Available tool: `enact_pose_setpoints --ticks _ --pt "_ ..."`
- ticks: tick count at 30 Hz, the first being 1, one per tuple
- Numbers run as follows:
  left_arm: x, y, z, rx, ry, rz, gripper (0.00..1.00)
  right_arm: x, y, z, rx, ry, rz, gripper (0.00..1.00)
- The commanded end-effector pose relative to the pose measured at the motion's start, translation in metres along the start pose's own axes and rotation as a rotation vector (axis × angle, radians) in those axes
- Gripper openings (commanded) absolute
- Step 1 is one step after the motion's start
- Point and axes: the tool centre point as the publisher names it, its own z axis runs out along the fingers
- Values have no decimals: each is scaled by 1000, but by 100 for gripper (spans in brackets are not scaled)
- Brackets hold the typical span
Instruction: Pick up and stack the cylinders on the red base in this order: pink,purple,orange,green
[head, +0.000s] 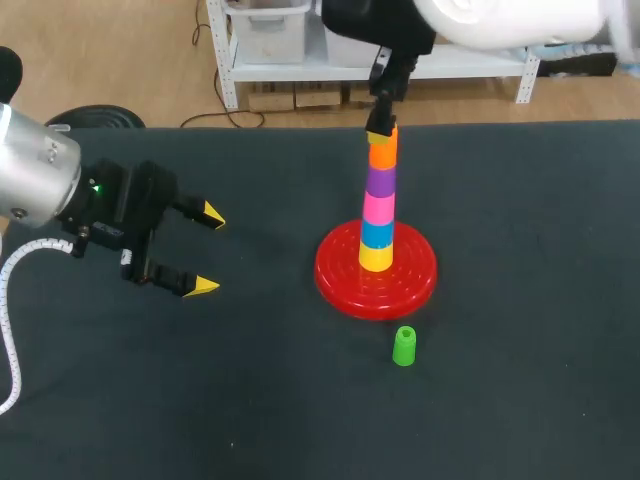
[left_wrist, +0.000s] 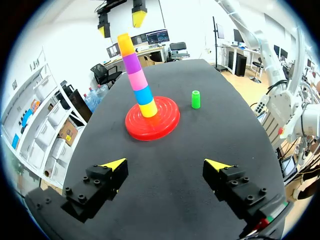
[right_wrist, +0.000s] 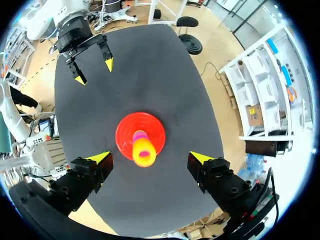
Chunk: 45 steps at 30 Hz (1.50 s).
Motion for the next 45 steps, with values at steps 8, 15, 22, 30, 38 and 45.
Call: enact_pose_setpoints --ticks 8,15,22,30,38,45 --pt "1 1 0 1 -2 2 100 53 57 -10 120 -39 69 100" --pt "1 1 0 1 -2 2 100 59 84 11 102 -52 76 100" --pt "1 1 0 1 -2 2 100 63 98 52 4 -54 91 100" --pt "1 1 0 1 -2 2 100 67 107 82 -84 -60 100 100" --pt "1 1 0 1 -2 2 100 68 113 104 -141 -27 108 100" --pt "1 1 0 1 -2 2 100 66 123 129 -190 38 99 100"
